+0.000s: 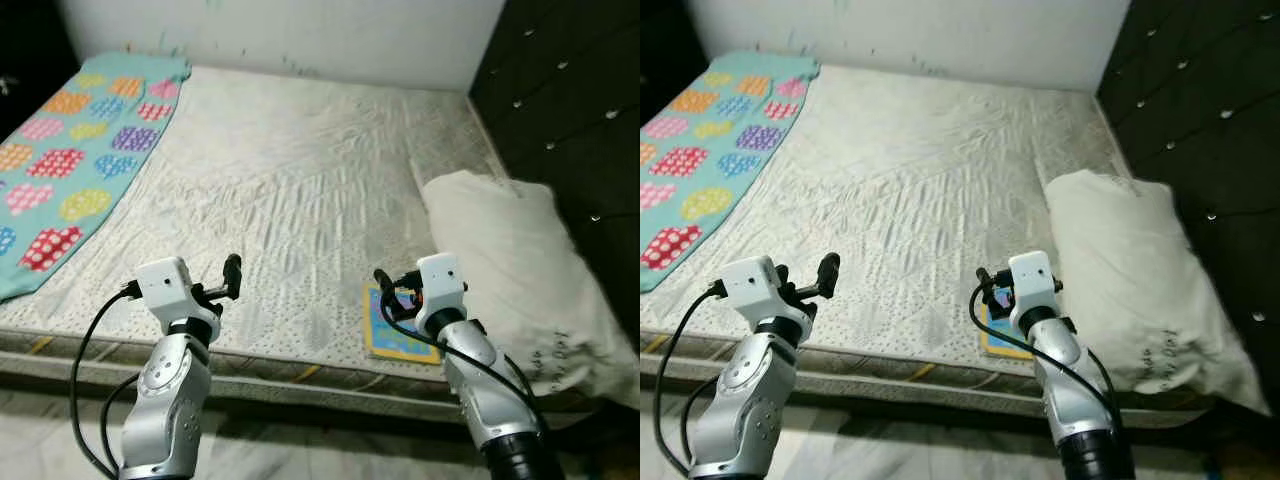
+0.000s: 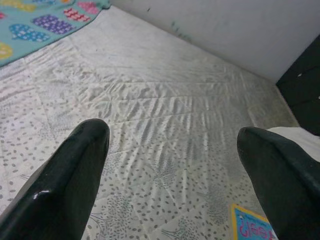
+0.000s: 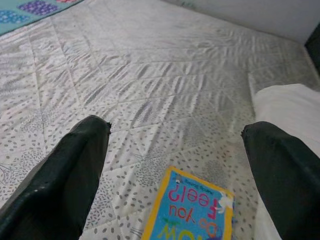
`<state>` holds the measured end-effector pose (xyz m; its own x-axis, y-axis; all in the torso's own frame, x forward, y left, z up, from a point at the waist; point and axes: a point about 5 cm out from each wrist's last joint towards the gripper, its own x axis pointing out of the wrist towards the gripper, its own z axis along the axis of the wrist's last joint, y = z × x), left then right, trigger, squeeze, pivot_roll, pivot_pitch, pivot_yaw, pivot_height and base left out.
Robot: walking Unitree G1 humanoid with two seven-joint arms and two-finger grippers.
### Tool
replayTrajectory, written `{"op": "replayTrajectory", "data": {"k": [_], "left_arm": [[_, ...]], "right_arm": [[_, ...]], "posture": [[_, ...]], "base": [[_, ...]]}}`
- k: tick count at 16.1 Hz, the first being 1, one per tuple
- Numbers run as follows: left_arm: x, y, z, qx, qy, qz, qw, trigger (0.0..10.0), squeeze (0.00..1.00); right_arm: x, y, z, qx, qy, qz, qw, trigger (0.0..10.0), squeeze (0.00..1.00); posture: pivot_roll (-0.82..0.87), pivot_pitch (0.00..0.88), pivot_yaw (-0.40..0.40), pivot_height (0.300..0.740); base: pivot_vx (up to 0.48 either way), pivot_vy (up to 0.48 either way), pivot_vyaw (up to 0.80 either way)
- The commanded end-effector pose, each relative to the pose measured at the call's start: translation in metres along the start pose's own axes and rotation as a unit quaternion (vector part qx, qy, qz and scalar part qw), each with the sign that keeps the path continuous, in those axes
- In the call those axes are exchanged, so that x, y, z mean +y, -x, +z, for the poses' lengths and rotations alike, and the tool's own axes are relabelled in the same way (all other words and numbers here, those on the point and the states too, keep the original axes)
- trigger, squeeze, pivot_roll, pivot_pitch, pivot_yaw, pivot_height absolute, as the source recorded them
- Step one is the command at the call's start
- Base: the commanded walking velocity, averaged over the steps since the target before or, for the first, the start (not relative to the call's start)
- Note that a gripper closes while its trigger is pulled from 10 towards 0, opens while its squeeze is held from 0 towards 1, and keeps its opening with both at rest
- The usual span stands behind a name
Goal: Clean up the room
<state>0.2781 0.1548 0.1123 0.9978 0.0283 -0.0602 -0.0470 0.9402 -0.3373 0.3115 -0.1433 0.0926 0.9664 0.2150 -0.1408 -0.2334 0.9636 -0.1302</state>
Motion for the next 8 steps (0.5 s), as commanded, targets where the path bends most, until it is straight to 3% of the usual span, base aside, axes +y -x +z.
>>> {"op": "replayTrajectory", "data": {"k": [1,3,8], "left_arm": [[-0.0053,0.0012,-0.0004,0.0,0.01,-0.01,1.0,10.0,0.0],[-0.006,0.001,0.0002,-0.001,0.01,-0.012,1.0,10.0,0.0],[-0.0093,-0.0023,-0.0002,0.002,0.022,-0.001,1.0,10.0,0.0]], "right_arm": [[-0.0003,-0.0006,0.0009,-0.004,0.001,0.0,1.0,10.0,0.0],[0.0,-0.0006,0.0025,-0.007,-0.01,0.005,1.0,10.0,0.0],[0.0001,0.0,0.0011,-0.008,-0.02,0.011,1.0,10.0,0.0]], "posture": [[-0.01,0.068,-0.049,0.74],[-0.01,0.068,-0.049,0.74],[-0.01,0.053,-0.048,0.74]], "base": [[0.274,0.0,0.0],[0.266,0.0,0.0],[0.0,0.0,0.0]]}}
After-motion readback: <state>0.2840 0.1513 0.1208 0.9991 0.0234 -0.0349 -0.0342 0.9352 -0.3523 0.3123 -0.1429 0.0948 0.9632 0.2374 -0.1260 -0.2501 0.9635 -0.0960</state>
